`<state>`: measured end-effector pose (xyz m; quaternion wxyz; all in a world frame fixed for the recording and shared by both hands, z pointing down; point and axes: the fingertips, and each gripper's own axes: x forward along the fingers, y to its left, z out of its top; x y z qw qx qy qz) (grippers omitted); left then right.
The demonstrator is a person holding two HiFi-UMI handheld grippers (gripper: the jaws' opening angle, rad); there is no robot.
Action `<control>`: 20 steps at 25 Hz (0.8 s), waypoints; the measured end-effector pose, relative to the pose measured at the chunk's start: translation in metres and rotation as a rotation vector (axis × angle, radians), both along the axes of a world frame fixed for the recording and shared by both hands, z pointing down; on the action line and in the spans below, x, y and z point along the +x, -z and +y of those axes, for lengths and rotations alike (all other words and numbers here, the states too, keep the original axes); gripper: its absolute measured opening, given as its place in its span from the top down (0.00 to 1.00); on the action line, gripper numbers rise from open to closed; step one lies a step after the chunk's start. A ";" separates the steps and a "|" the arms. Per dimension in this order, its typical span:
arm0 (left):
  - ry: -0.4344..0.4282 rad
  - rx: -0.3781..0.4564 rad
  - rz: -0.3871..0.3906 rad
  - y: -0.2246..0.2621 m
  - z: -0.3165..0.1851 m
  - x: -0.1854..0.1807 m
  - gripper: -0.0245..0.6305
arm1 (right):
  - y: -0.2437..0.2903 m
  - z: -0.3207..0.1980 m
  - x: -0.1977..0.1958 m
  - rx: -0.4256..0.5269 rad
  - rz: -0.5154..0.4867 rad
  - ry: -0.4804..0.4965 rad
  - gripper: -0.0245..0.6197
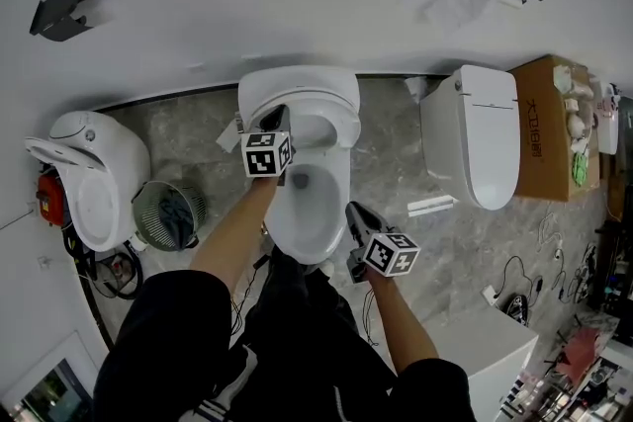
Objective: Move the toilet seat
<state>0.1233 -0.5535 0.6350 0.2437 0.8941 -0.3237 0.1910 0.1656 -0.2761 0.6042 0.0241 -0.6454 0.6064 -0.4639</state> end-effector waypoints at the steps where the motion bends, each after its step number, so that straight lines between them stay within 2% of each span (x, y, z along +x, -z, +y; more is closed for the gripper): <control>1: -0.003 0.000 -0.004 -0.001 0.001 0.000 0.95 | 0.001 0.000 0.001 0.001 0.006 0.003 0.93; 9: -0.010 0.015 -0.037 0.008 0.030 -0.020 0.95 | 0.008 -0.007 0.000 0.027 0.042 0.058 0.95; 14: -0.039 0.059 -0.051 0.032 0.067 -0.038 0.95 | 0.026 -0.016 -0.003 0.072 0.152 0.145 0.95; 20: -0.034 0.097 -0.046 0.065 0.120 -0.061 0.95 | 0.055 -0.015 -0.006 0.137 0.228 0.252 0.95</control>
